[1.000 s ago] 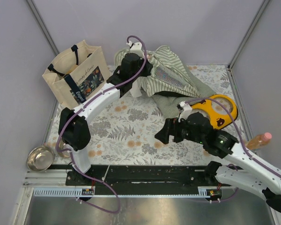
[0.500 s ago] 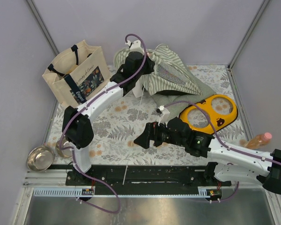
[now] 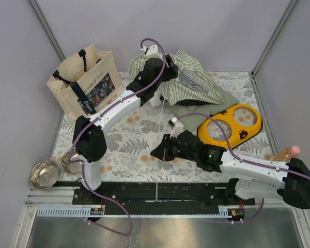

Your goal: Set up the pet tent

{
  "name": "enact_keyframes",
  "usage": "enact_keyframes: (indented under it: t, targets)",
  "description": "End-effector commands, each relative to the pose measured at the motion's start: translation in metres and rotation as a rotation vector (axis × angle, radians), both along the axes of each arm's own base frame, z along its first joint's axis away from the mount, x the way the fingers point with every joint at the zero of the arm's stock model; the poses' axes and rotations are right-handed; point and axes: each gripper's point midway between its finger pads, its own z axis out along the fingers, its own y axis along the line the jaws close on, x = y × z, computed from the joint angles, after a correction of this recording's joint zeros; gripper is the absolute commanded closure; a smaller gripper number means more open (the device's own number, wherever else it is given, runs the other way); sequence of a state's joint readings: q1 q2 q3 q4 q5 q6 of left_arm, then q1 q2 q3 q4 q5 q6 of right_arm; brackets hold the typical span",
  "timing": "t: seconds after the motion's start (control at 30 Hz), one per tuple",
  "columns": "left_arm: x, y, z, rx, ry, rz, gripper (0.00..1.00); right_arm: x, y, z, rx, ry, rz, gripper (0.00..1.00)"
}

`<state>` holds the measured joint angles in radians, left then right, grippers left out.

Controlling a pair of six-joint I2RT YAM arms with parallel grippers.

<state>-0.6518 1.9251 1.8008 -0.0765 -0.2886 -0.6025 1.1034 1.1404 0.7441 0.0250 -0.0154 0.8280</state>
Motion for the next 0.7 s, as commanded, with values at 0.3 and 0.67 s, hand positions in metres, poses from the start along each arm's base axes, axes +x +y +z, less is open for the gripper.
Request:
enact_keyframes:
  t: [0.3, 0.67]
  targets:
    - [-0.100, 0.070, 0.066, 0.096, -0.163, -0.147, 0.01, 0.005, -0.026, 0.043, 0.055, -0.055, -0.100, 1.00]
    - [-0.225, 0.078, 0.027, -0.064, -0.029, -0.574, 0.08, 0.001, -0.024, 0.045, -0.004, -0.091, -0.043, 1.00]
